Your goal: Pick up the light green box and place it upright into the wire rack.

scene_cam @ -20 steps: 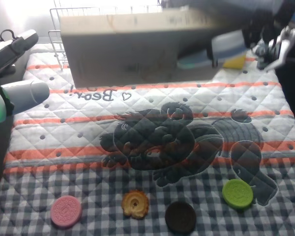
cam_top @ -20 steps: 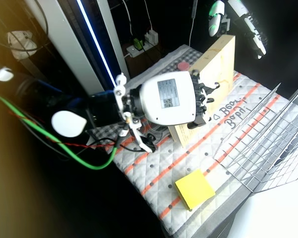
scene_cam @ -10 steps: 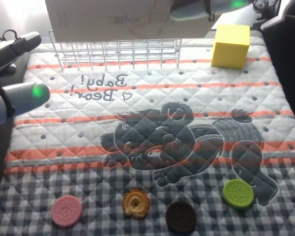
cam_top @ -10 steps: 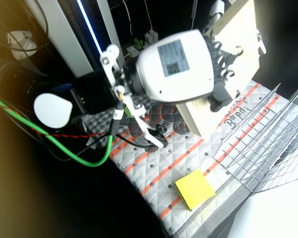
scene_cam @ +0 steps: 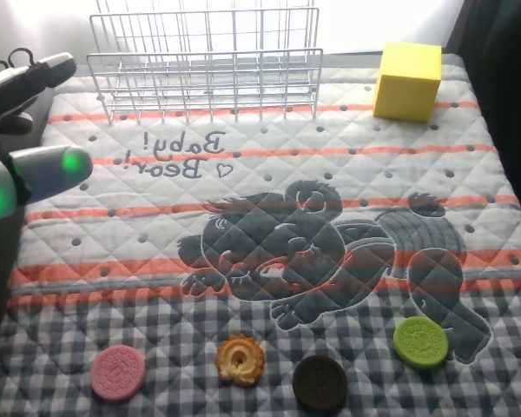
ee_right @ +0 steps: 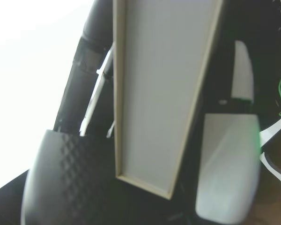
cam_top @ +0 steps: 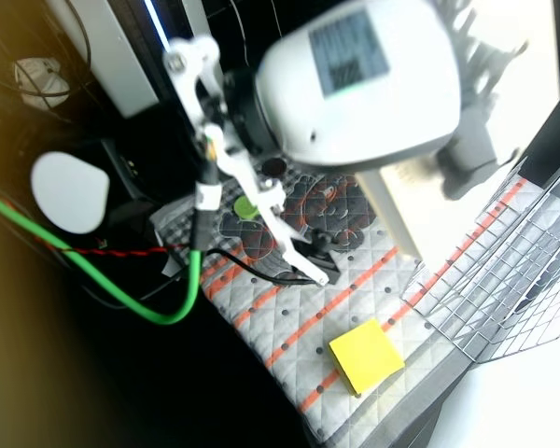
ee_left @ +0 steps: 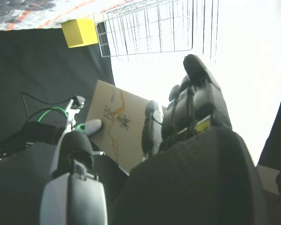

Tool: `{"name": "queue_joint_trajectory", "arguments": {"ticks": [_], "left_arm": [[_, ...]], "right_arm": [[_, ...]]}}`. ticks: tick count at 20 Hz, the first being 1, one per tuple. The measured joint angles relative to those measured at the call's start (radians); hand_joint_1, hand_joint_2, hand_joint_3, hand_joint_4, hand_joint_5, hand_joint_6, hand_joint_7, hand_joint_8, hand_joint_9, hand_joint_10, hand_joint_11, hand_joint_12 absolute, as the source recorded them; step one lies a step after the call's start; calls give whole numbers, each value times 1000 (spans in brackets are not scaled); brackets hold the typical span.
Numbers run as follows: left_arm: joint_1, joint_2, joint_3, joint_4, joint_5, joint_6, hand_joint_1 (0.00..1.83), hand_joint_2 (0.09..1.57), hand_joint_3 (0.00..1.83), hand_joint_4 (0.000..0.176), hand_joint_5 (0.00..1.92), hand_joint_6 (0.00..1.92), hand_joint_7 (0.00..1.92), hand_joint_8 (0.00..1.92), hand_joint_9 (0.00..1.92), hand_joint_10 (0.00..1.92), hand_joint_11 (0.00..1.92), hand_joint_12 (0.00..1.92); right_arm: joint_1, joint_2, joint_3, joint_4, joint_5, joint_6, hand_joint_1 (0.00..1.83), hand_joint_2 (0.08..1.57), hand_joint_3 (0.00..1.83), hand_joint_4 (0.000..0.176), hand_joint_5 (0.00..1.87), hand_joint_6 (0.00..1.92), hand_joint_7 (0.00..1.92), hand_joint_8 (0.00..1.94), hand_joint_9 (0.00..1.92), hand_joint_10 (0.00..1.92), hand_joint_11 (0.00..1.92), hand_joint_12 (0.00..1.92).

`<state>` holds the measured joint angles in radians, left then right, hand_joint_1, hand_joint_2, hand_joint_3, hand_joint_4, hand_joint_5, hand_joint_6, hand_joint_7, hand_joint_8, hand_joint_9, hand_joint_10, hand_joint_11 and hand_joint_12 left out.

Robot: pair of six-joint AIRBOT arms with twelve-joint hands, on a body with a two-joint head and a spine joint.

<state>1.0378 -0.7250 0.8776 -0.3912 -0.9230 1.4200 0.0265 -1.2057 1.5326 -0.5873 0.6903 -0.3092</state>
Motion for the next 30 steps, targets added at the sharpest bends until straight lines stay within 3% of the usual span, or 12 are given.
{"name": "queue_joint_trajectory", "arguments": {"ticks": [1,3,5,7,10,13,16,18,21,26,30], "left_arm": [[-3,-4,3,10,5,0,381,1035,0,176,115,1,47,0,70,1,0,720],[-14,-16,7,16,21,0,382,1044,3,176,153,1,40,0,67,1,0,666],[-31,-19,12,28,35,0,399,1038,0,176,139,0,42,0,76,1,0,717],[-40,-23,19,39,37,0,370,1047,1,176,121,3,14,0,57,0,0,660],[-41,-32,21,40,47,0,396,1052,1,176,152,3,29,1,57,0,0,513],[-47,-33,21,45,55,0,383,1051,0,176,162,3,28,0,63,1,0,528],[-47,-33,21,46,58,0,389,1050,0,176,164,2,46,1,86,2,0,617],[-47,-33,21,45,58,0,379,1056,1,176,172,3,35,0,70,1,0,565],[-48,-40,21,44,60,0,368,1060,2,176,186,4,66,1,105,2,0,664],[-48,-40,21,46,63,0,438,1049,0,176,189,3,56,1,78,1,0,579],[-48,-45,23,43,63,0,313,1070,3,176,140,0,32,0,69,0,0,530]], "right_arm": [[14,0,0,1,-24,-31,1099,1241,0,0,761,1301,1366,24,1510,36,1241,892],[33,-1,1,8,-86,-90,1109,1217,0,0,801,1240,1390,25,1534,54,1199,1041],[39,-11,17,10,-133,-106,1104,1228,0,0,781,1270,1393,21,1534,59,1227,986],[39,-25,41,14,-165,-108,1098,1239,0,0,762,1298,1392,17,1538,77,1298,912],[39,-45,70,27,-206,-109,1082,1265,0,0,718,1363,1363,3,1517,96,1259,921],[39,-47,74,34,-215,-109,1074,1279,2,0,694,1400,1322,2,1498,95,1193,923],[39,-47,76,40,-217,-109,1076,1280,0,0,696,1396,1365,12,1495,139,1091,1079],[39,-48,78,43,-217,-109,1078,1274,5,0,700,1391,1391,13,1433,319,1082,1136],[23,-52,87,68,-216,-110,1079,1278,0,0,699,1393,1423,24,1366,563,1097,1133],[-12,-59,90,78,-228,-111,1091,1256,2,0,731,1344,1398,8,1368,509,1155,1005],[-12,-61,92,93,-220,-111,1084,1267,2,0,714,1370,1411,13,1382,519,1142,1046]]}}
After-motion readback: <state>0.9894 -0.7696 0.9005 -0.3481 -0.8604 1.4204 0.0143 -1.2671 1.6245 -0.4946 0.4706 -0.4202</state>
